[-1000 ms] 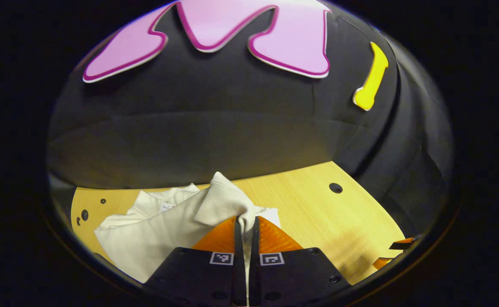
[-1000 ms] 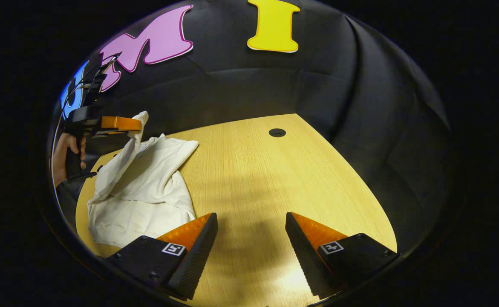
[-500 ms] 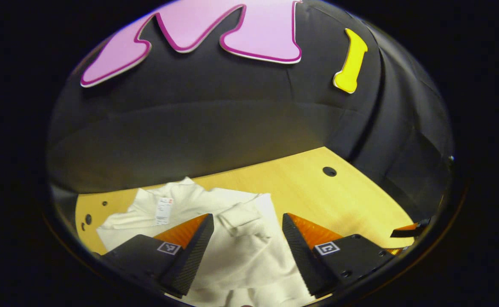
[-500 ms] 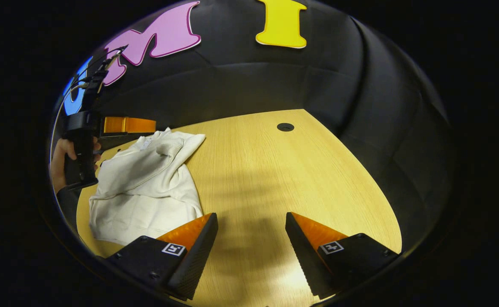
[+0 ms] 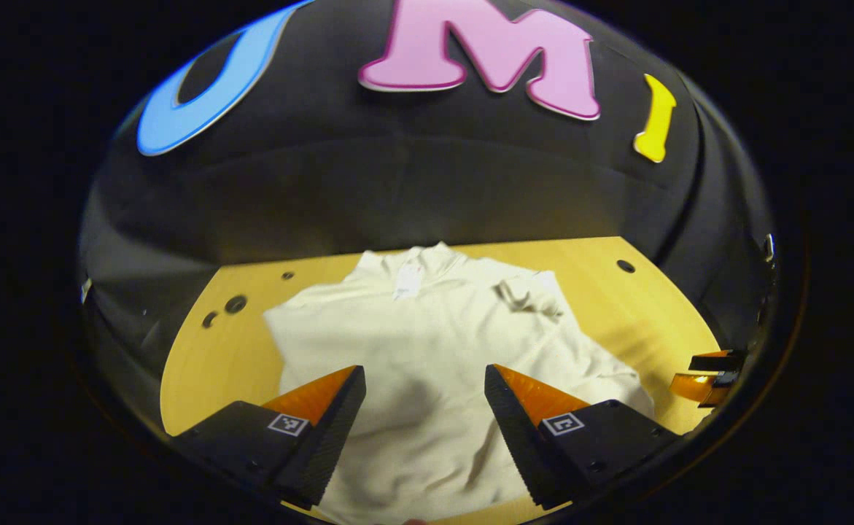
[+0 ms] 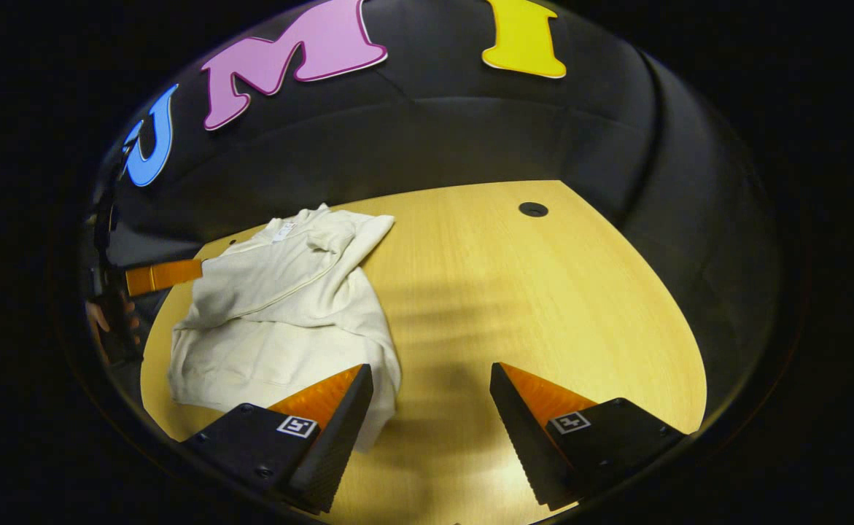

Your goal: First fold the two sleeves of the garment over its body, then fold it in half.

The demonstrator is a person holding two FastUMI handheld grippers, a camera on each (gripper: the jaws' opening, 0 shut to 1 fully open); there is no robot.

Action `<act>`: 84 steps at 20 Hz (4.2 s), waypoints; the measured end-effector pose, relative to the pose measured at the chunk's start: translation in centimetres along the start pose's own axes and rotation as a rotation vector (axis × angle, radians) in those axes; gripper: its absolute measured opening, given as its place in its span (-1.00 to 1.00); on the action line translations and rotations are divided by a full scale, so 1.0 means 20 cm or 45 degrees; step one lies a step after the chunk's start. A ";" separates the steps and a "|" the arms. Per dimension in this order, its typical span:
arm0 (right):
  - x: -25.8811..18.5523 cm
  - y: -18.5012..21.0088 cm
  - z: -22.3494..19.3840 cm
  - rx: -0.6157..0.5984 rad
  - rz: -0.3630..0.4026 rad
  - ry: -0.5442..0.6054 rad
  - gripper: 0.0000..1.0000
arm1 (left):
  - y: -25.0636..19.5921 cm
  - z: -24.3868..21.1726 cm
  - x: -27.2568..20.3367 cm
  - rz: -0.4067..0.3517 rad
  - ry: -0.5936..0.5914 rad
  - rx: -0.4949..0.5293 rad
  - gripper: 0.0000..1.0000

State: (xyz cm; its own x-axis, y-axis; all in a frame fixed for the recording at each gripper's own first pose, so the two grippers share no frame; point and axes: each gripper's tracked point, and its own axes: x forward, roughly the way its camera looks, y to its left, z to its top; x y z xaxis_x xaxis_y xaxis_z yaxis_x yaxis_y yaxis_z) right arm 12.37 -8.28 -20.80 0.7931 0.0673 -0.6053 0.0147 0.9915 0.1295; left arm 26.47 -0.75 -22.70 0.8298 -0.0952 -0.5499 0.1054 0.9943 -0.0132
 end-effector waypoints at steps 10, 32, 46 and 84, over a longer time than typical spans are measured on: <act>0.08 0.23 -0.17 -0.122 0.057 0.113 0.98 | 0.51 -0.76 -0.38 0.235 0.209 -0.256 0.99; 0.19 0.38 -0.32 -0.116 -0.008 0.189 0.15 | 0.37 -0.91 -0.27 0.221 0.161 -0.289 -0.28; 0.18 0.47 -0.27 -0.012 0.176 0.234 -0.84 | 0.43 -0.80 -0.33 0.231 0.084 -0.466 -0.88; 0.59 1.00 0.80 0.136 0.212 -0.147 -0.85 | 0.08 -0.54 -0.20 0.018 0.109 -0.417 0.78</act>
State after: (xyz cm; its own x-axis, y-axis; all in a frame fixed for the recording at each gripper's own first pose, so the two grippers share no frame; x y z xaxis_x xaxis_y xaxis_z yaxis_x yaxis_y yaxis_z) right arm 31.75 10.65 -12.86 0.8542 0.2100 -0.4757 -0.0631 0.9499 0.3062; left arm 17.30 1.67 -29.56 0.7794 -0.0909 -0.6199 -0.0988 0.9592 -0.2649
